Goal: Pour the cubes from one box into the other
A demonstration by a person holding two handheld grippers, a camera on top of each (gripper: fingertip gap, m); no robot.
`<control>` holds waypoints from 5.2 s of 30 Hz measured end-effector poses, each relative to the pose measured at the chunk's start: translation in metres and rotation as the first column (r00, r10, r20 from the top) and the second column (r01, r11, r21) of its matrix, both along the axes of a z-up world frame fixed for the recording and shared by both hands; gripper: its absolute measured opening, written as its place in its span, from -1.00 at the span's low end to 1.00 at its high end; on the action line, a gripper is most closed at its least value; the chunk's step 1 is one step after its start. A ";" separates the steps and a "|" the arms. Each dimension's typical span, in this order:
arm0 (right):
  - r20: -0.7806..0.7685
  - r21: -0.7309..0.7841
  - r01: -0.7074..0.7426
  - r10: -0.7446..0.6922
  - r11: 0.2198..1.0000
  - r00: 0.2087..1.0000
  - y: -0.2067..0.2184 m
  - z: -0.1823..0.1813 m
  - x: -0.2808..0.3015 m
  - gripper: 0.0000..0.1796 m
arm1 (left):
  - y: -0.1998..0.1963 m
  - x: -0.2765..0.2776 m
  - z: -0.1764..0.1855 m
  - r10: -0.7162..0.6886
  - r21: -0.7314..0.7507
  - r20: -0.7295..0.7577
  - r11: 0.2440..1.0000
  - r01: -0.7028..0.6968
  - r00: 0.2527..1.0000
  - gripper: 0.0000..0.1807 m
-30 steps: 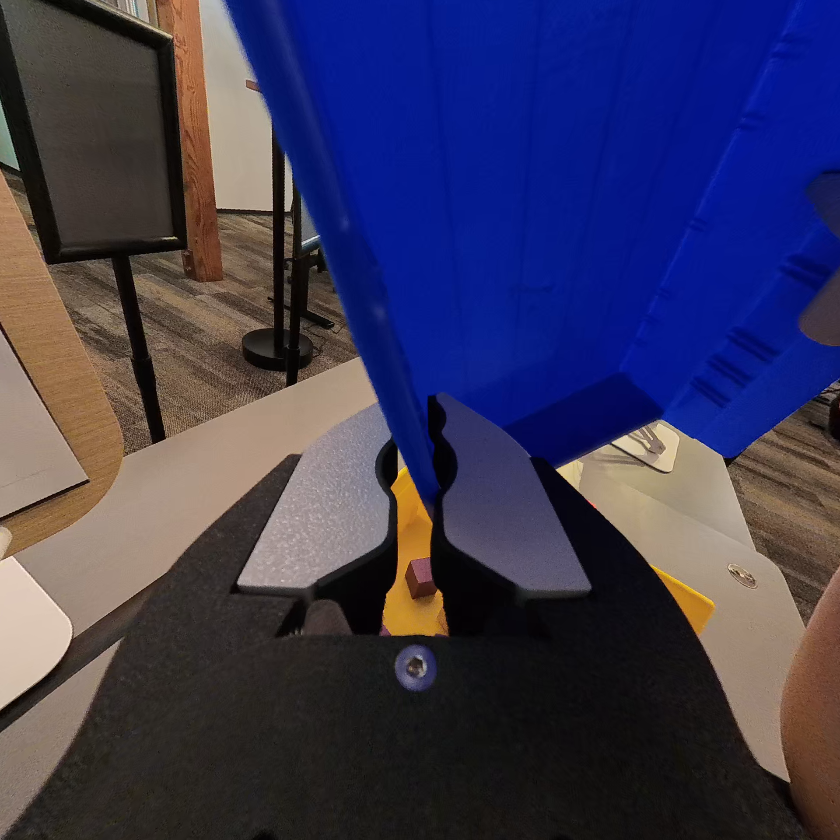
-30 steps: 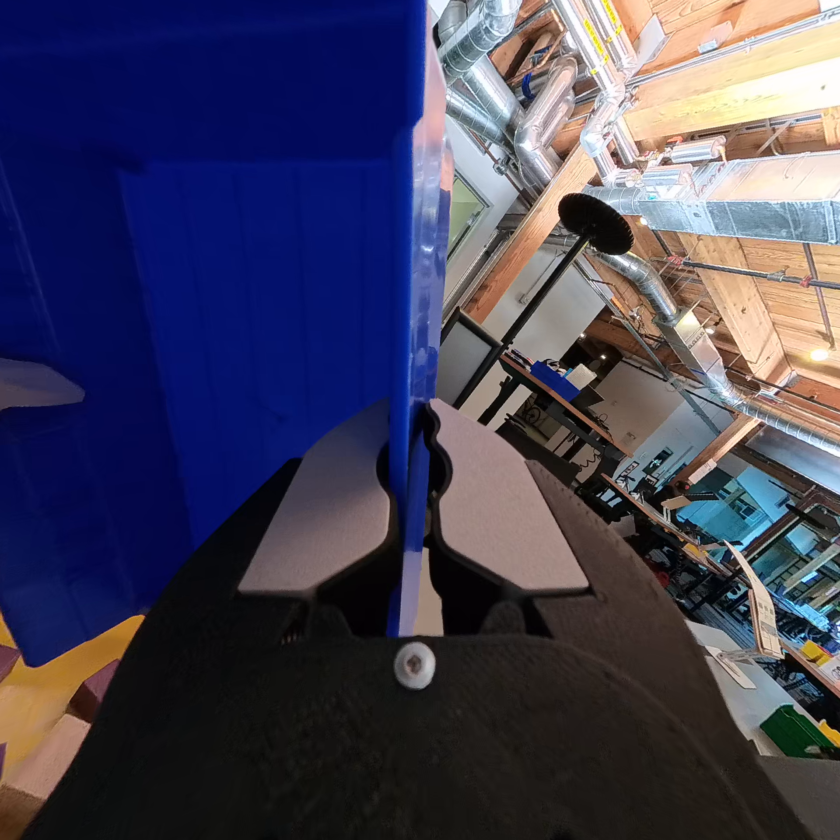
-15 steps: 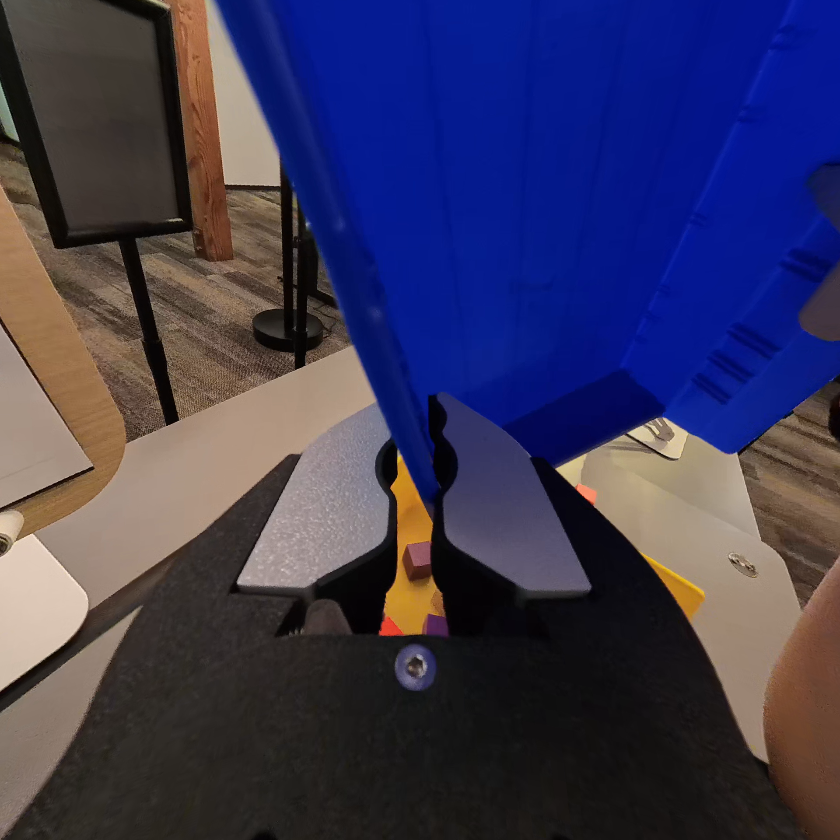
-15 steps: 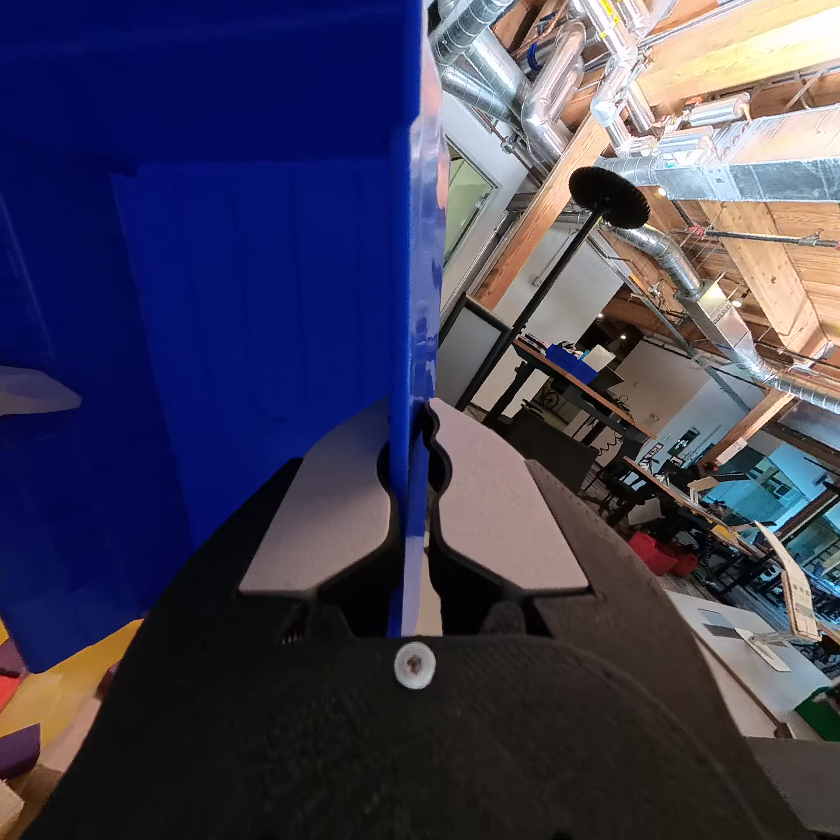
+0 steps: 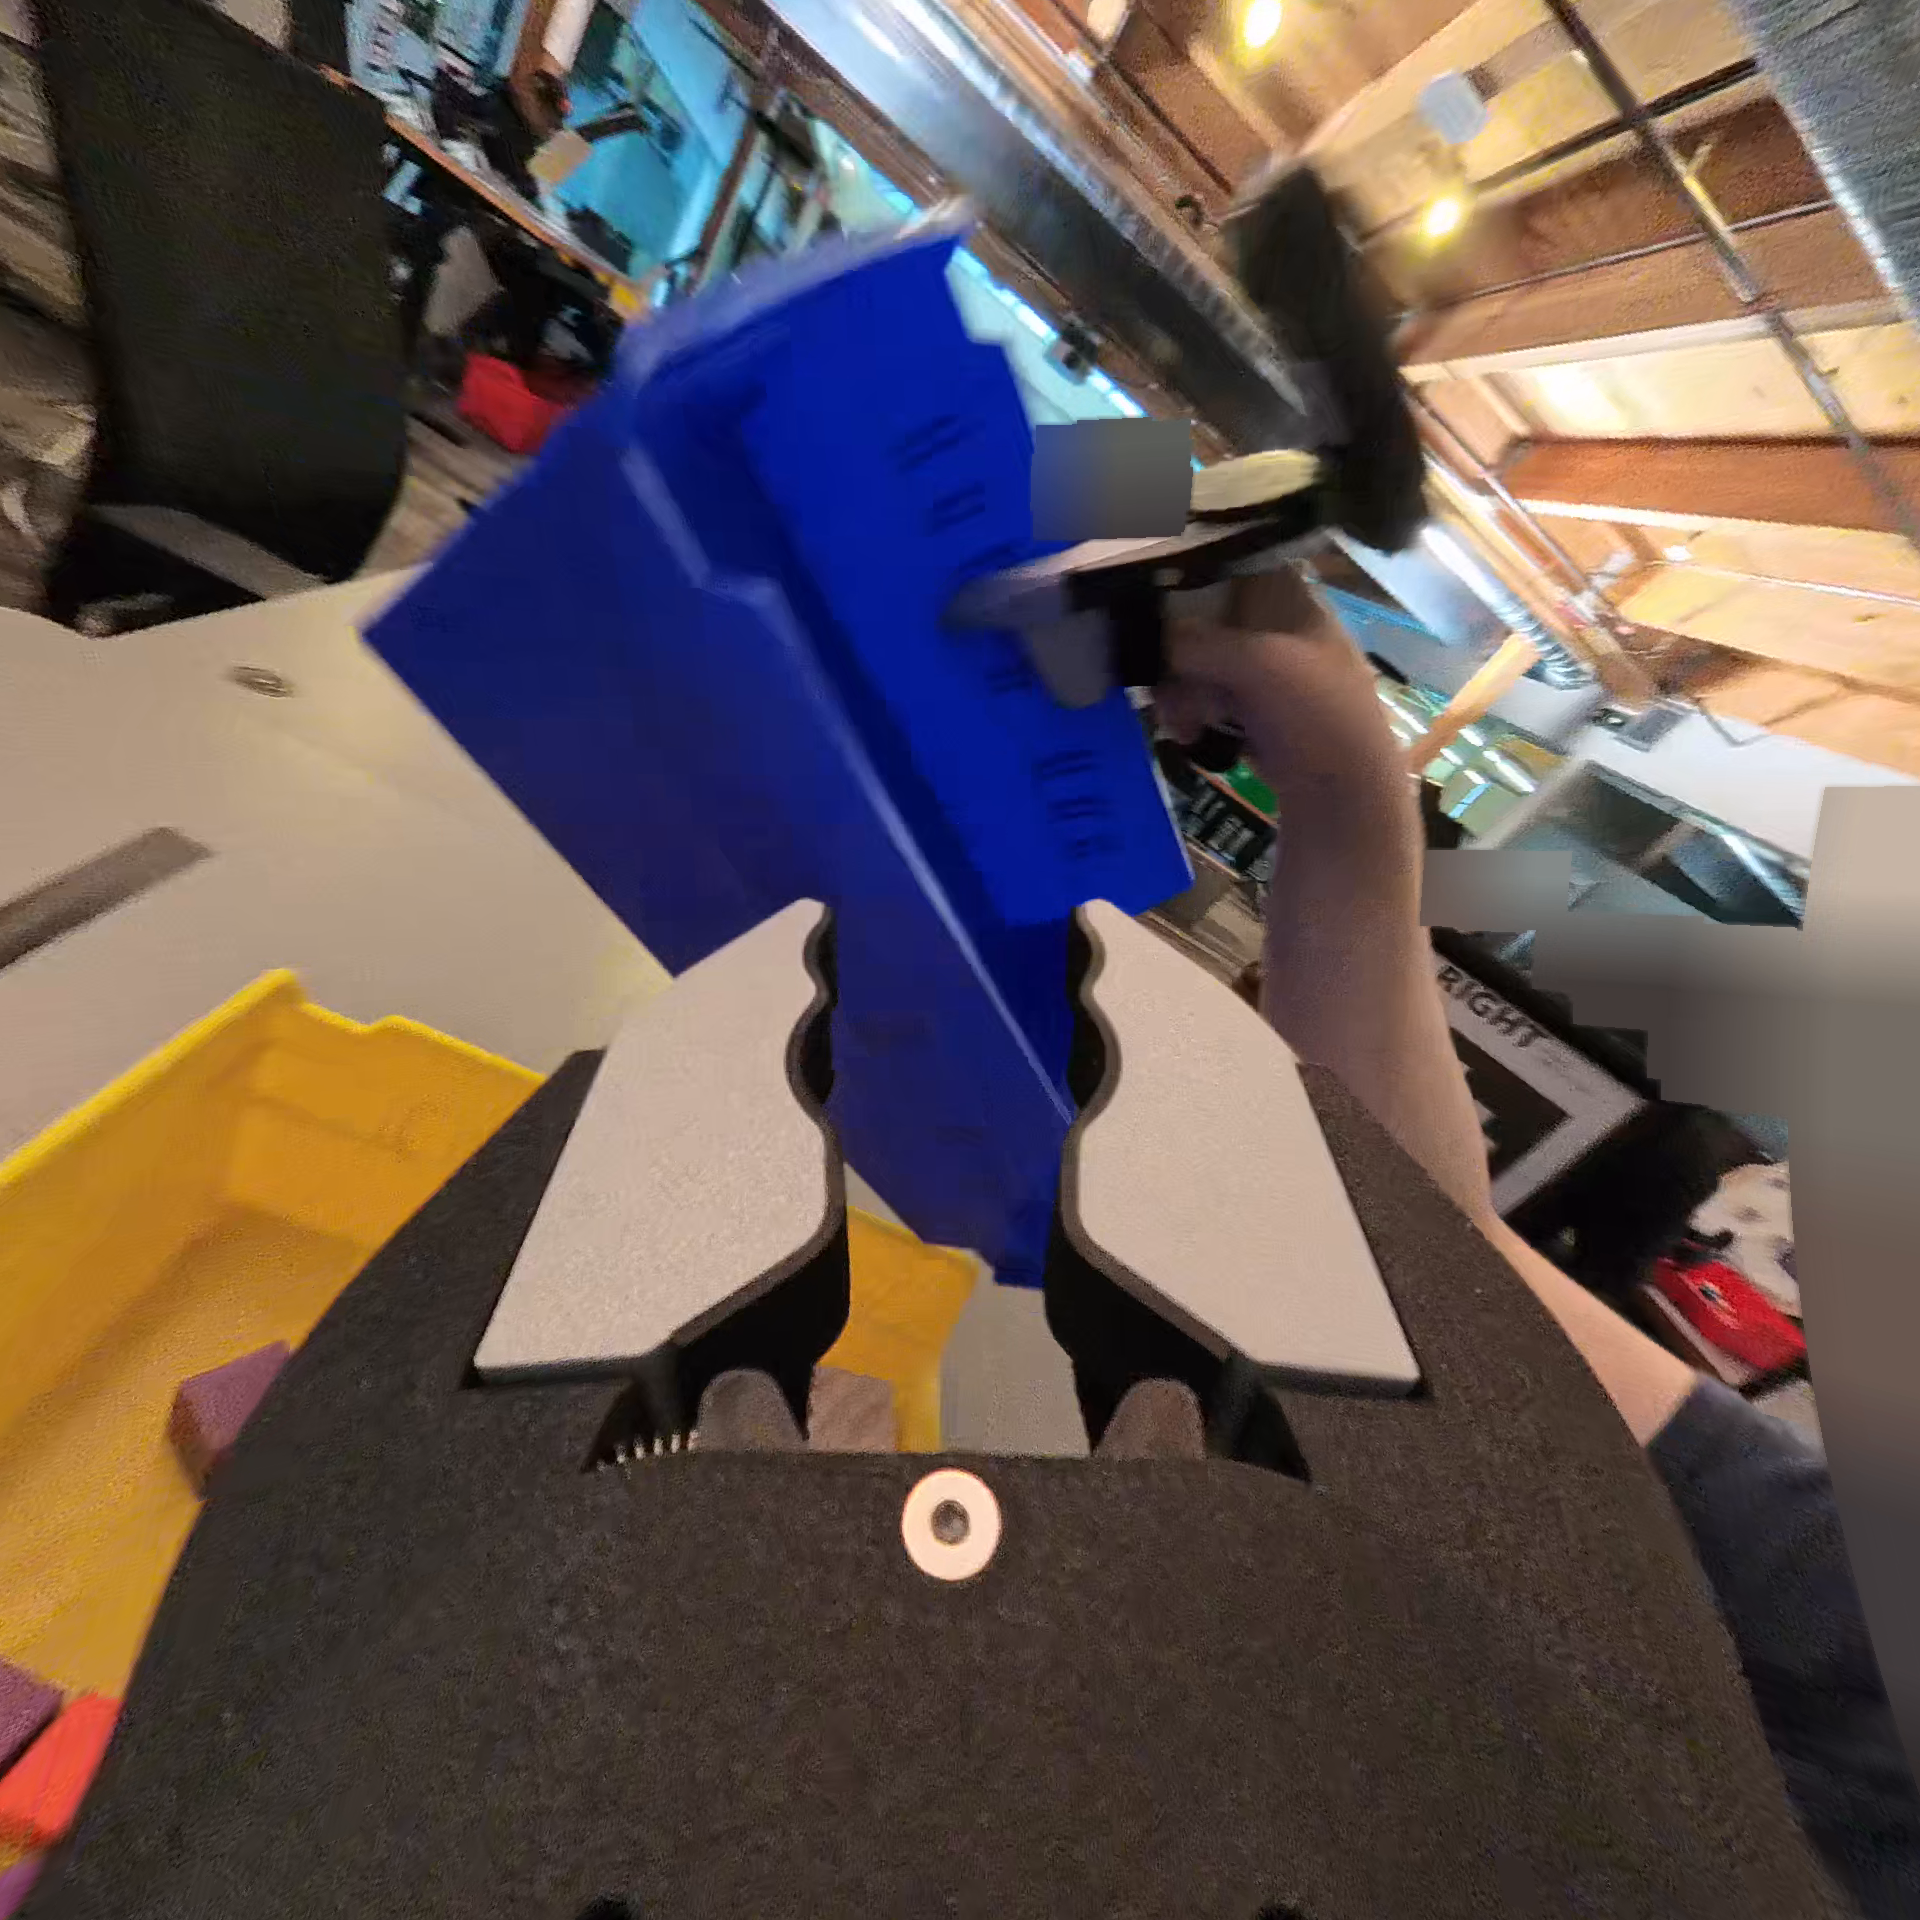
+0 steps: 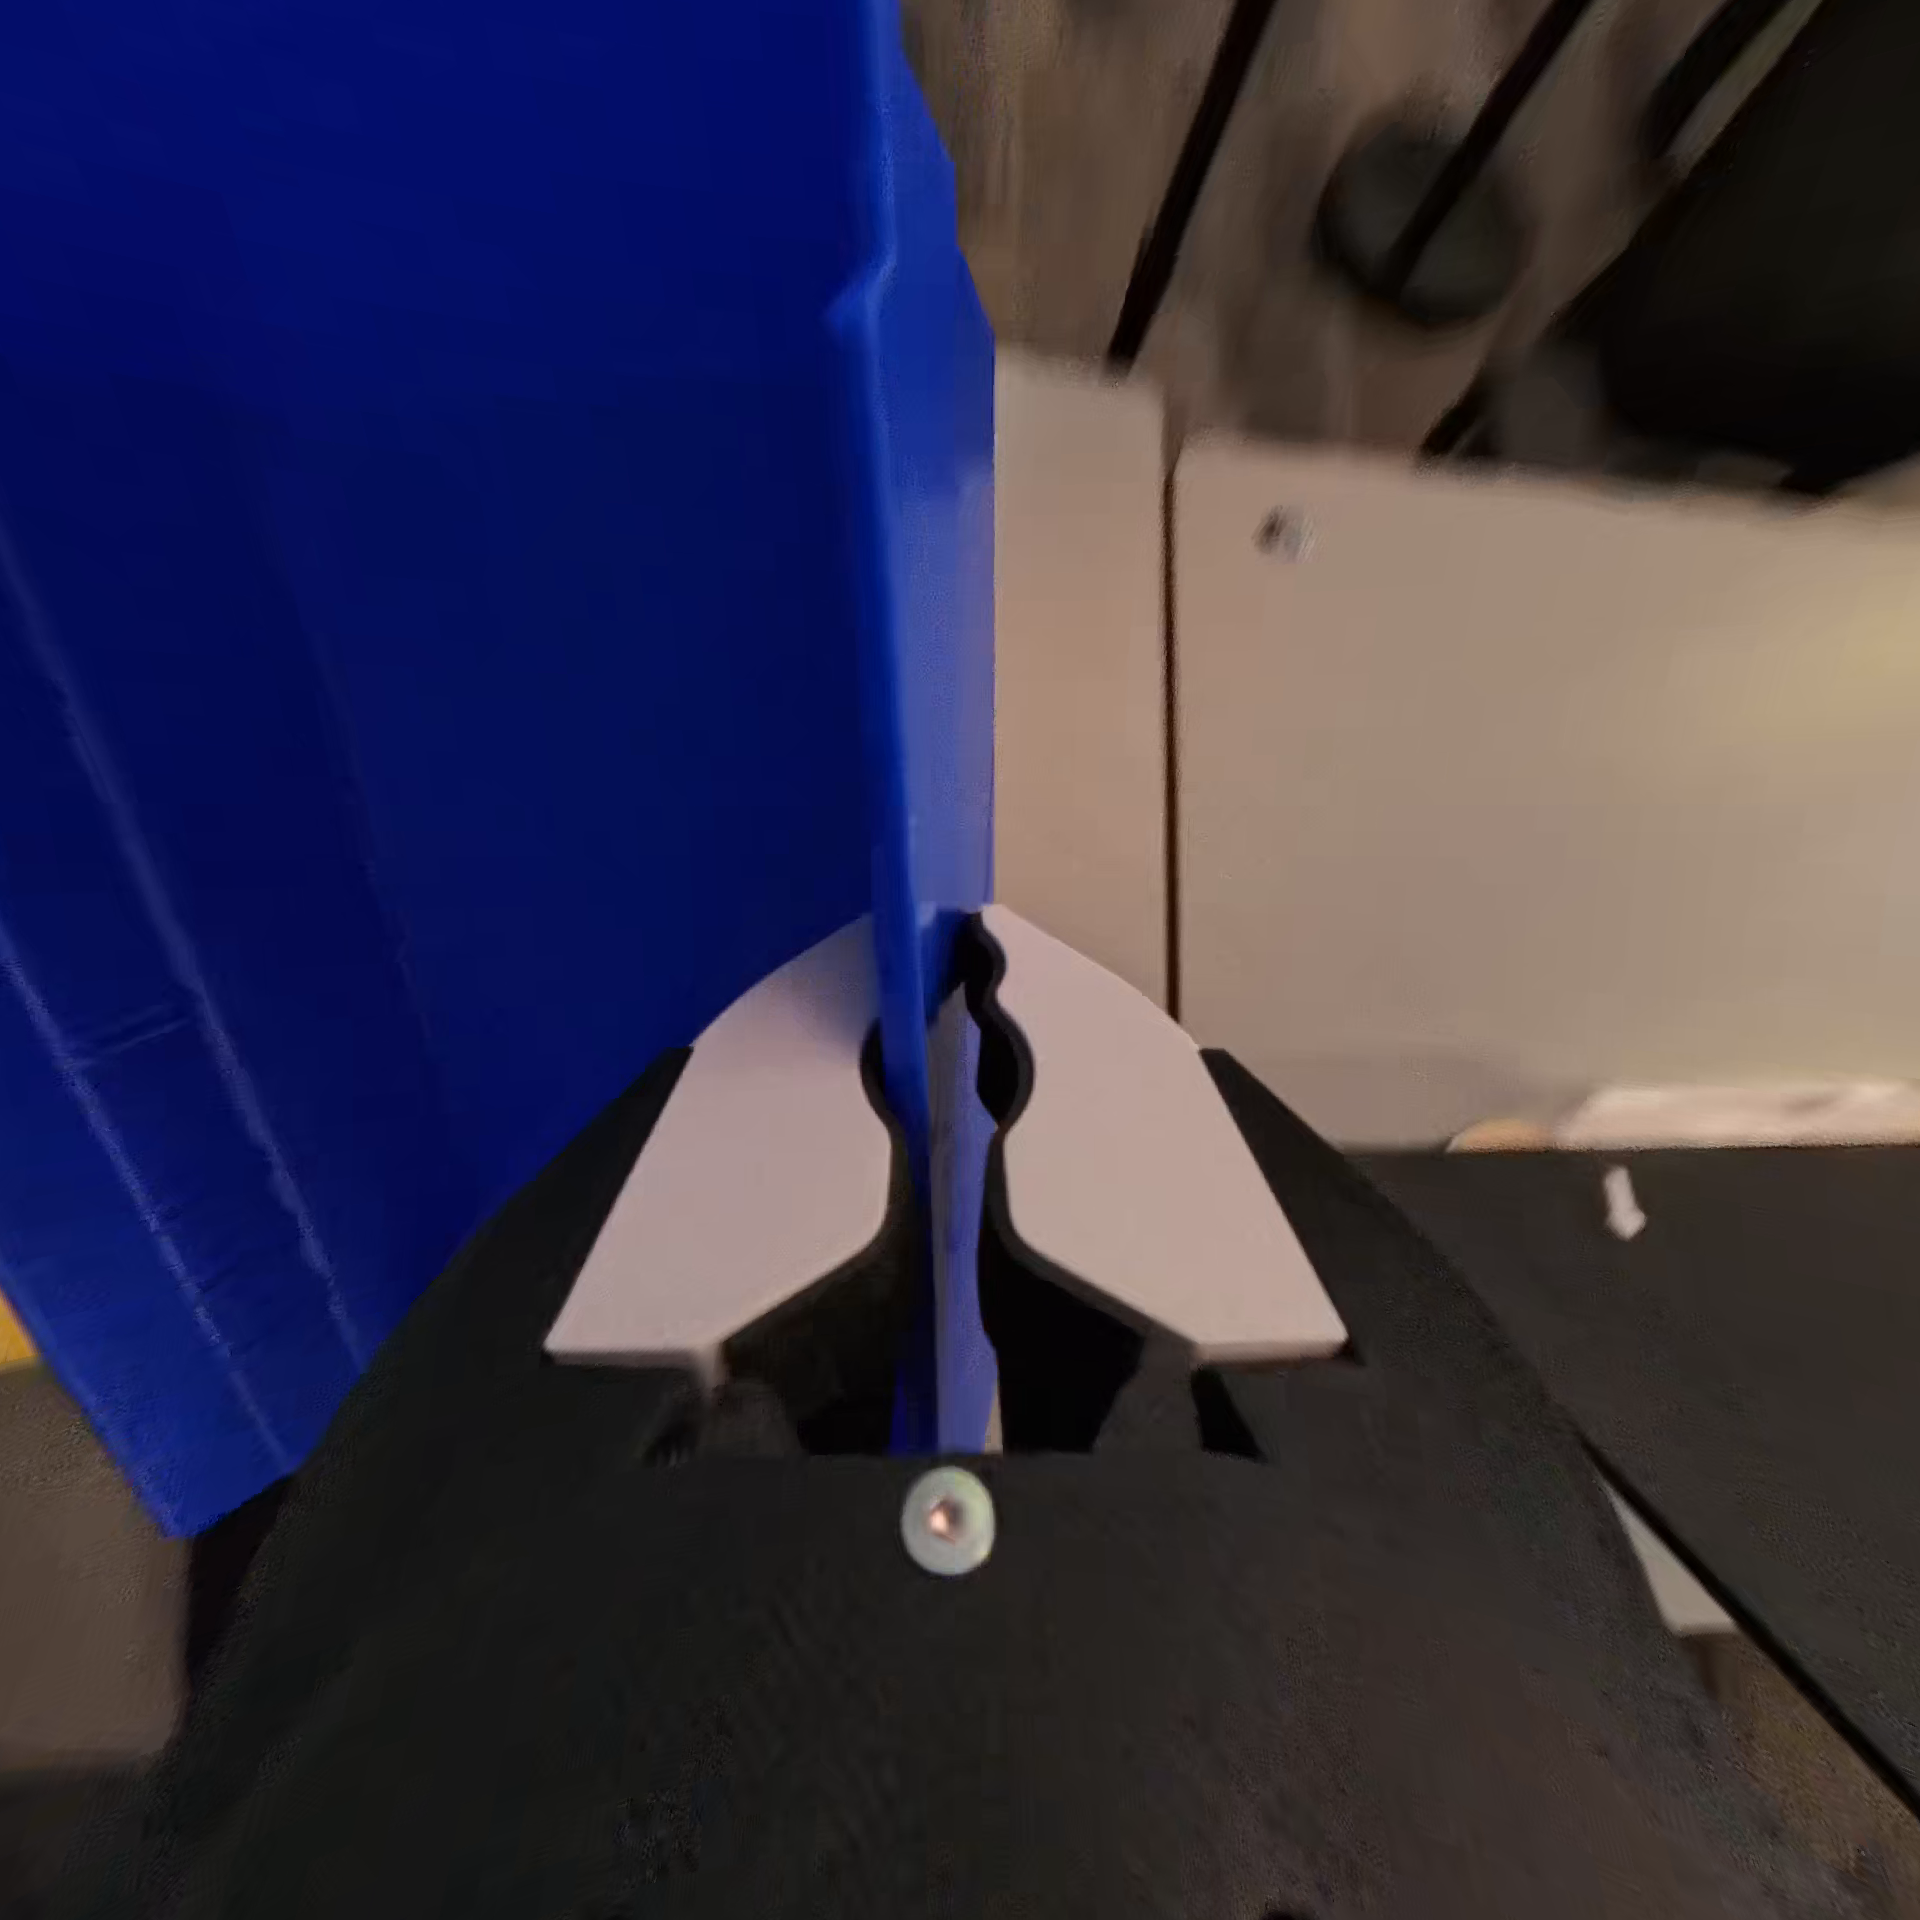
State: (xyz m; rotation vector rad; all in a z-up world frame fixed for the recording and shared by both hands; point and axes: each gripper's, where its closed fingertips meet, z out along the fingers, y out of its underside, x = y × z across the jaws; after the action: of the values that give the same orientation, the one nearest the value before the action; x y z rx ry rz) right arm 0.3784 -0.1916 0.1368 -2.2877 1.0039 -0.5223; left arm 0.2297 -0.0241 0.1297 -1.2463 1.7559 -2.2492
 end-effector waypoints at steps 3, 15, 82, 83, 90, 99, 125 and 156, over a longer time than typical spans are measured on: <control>-0.296 -0.077 0.042 -0.063 0.996 0.953 -0.057 -0.056 0.011 -0.91 | -0.002 -0.009 -0.002 -0.046 0.032 -0.019 0.998 0.047 0.999 -0.56; -0.424 -0.033 0.167 -0.165 0.985 0.890 -0.176 -0.105 0.007 -0.91 | -0.053 -0.006 -0.069 -0.135 0.361 -0.160 0.914 0.186 0.978 -0.60; -0.571 0.299 -0.031 0.205 0.954 0.795 0.121 0.014 0.016 -0.87 | 0.235 -0.189 -0.037 0.633 0.667 -0.044 0.595 -0.449 0.773 -0.65; -0.580 0.278 0.004 0.164 0.961 0.798 0.107 0.007 0.034 -0.87 | 0.235 -0.185 -0.040 0.635 0.677 -0.056 0.591 -0.438 0.771 -0.65; -0.642 0.209 0.127 0.038 0.970 0.766 0.042 -0.074 0.134 -0.86 | 0.241 -0.154 -0.067 0.674 0.742 -0.112 0.546 -0.390 0.730 -0.65; -0.687 0.087 0.111 -0.021 0.990 0.726 0.016 -0.201 0.181 -0.91 | 0.225 -0.121 -0.095 0.671 0.813 -0.130 0.494 -0.309 0.730 -0.66; 0.128 0.238 -0.124 0.095 0.963 0.987 -0.035 -0.194 0.004 -0.49 | 0.204 -0.123 -0.078 0.594 0.770 -0.109 0.557 -0.310 0.797 -0.65; -0.238 -0.042 -0.546 0.522 0.837 0.819 0.143 -0.232 -0.219 -0.68 | 0.125 -0.206 -0.017 0.348 0.693 0.071 0.657 -0.298 0.935 -0.66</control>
State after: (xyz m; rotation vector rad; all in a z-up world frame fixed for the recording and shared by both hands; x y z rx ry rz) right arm 0.1596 -0.0488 -0.0950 -2.6202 0.3797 -0.0875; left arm 0.0232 0.1006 0.1130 -1.3015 1.9187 -1.1576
